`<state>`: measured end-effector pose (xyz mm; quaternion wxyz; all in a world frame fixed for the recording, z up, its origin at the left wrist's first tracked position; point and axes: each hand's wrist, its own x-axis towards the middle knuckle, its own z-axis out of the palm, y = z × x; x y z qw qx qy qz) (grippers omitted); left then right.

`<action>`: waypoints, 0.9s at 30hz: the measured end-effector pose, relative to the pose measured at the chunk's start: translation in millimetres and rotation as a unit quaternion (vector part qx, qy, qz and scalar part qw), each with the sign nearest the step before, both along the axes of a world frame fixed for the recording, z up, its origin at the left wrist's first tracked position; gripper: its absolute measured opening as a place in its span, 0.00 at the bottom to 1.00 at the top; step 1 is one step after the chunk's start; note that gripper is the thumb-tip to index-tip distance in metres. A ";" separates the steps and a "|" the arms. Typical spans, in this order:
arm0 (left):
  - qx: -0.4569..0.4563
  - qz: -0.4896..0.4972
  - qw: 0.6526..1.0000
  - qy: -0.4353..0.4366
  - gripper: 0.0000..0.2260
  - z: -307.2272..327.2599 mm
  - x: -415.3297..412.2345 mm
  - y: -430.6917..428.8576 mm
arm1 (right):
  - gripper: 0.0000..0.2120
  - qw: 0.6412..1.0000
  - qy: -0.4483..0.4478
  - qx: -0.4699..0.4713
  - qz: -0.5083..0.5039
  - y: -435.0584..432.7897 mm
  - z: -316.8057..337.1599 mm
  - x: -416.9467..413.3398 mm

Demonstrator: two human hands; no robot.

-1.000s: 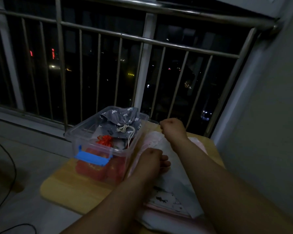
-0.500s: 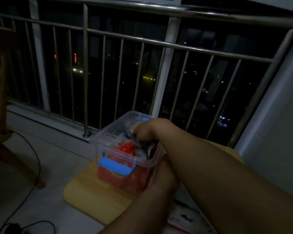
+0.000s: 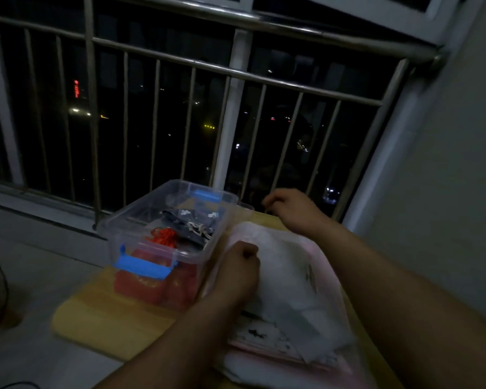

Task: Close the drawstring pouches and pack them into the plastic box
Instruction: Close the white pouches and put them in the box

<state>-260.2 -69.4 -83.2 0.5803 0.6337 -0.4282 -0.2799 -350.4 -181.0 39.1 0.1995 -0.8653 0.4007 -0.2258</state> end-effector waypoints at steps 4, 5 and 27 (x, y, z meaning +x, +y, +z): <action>0.057 0.019 0.995 -0.075 0.15 3.1 -3.2 7.0 | 0.12 0.995 0.041 0.033 -0.089 0.3 -45.1 -70.4; 0.069 0.015 0.994 -0.079 0.16 4.8 -4.1 10.3 | 0.11 0.992 0.052 0.030 -0.108 2.6 -56.4 -81.9; 0.060 0.015 0.980 -0.190 0.14 12.9 -6.6 11.9 | 0.09 0.879 -0.294 0.313 -0.207 69.6 -95.4 -133.3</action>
